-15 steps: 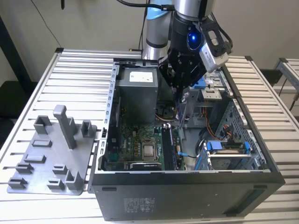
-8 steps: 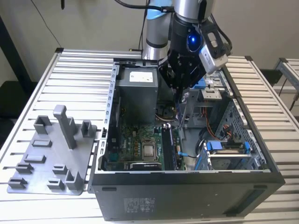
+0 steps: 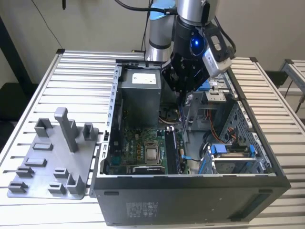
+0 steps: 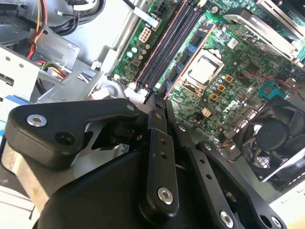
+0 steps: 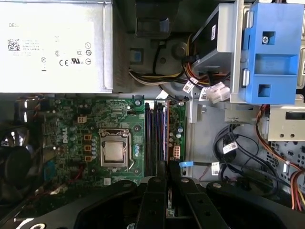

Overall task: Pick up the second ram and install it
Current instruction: 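Insert the second ram into the second slot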

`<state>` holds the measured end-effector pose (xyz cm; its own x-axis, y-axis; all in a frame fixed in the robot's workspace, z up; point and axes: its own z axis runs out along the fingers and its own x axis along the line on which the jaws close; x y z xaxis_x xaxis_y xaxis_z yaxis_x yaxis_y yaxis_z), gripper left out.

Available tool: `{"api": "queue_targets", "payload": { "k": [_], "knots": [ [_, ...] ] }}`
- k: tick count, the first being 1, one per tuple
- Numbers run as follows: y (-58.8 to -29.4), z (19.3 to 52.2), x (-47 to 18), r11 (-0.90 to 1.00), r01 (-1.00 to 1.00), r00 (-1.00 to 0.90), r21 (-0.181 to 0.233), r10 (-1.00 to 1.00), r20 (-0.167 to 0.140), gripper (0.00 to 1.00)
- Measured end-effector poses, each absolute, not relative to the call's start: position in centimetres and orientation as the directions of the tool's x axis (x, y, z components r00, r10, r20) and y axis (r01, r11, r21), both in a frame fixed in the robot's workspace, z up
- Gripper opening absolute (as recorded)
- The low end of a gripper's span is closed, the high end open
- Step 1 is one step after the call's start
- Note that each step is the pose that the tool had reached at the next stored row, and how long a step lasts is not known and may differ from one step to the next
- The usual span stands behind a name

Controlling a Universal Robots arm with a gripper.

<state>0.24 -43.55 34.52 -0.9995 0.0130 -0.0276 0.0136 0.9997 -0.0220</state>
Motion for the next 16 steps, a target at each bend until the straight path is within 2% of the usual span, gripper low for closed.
{"api": "queue_targets", "payload": {
  "k": [16],
  "knots": [
    [-43.55, 34.01, 0.24, 1.000, 0.014, -1.000, -0.022, 0.013, -0.028, 0.14]
  ]
}}
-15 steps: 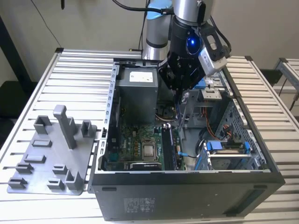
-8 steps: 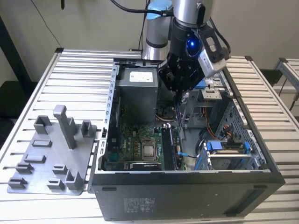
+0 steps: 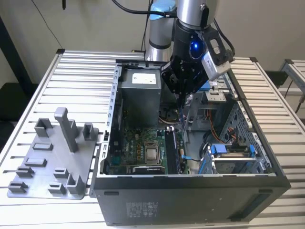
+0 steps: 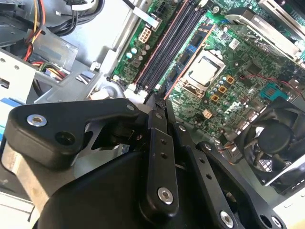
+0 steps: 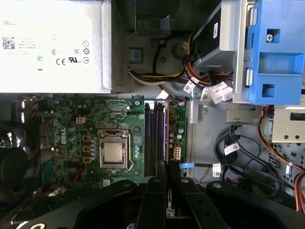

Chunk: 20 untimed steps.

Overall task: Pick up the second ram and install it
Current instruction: 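Insert the second ram into the second slot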

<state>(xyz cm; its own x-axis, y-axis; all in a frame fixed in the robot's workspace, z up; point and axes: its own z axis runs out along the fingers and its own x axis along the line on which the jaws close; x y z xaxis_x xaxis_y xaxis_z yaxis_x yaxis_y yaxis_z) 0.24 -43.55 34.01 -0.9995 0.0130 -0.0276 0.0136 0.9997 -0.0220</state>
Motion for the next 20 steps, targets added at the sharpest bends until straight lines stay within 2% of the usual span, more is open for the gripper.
{"api": "queue_targets", "payload": {
  "k": [20],
  "knots": [
    [-43.55, 33.28, 0.24, 1.000, 0.014, -1.000, -0.022, 0.013, -0.028, 0.14]
  ]
}}
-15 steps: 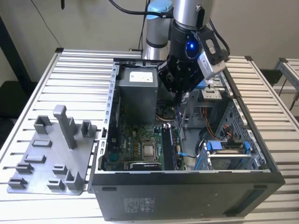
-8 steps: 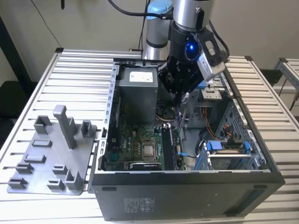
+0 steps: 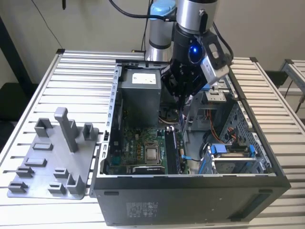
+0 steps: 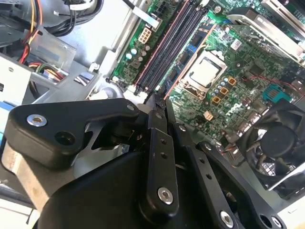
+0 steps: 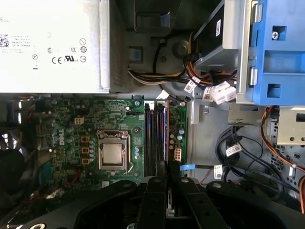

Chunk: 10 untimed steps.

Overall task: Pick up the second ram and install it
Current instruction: 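Insert the second ram into the second slot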

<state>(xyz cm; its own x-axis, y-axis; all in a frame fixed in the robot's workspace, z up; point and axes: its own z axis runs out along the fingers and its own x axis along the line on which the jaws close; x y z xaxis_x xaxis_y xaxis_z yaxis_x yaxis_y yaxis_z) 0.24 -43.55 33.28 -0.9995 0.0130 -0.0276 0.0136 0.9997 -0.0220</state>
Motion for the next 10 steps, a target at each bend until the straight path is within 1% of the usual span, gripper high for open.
{"api": "queue_targets", "payload": {
  "k": [10],
  "knots": [
    [-43.55, 32.66, 0.23, 1.000, 0.014, -1.000, -0.022, 0.013, -0.028, 0.14]
  ]
}}
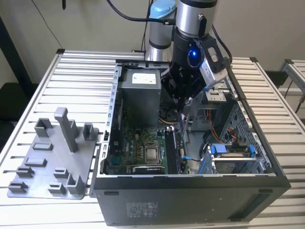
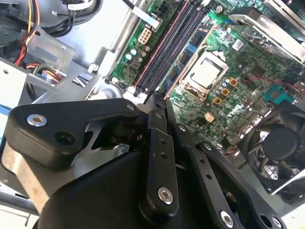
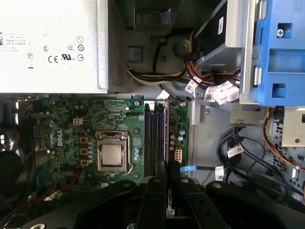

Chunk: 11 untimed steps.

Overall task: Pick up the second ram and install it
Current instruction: 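Insert the second ram into the second slot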

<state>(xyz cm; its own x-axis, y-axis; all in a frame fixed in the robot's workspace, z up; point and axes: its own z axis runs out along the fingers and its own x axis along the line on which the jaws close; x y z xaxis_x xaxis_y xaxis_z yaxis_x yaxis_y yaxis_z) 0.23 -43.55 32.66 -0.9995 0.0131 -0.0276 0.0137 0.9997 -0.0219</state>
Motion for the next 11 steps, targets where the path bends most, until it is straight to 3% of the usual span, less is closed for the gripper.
{"api": "queue_targets", "payload": {
  "k": [11],
  "knots": [
    [-43.55, 31.88, 0.24, 1.000, 0.014, -1.000, -0.022, 0.013, -0.028, 0.14]
  ]
}}
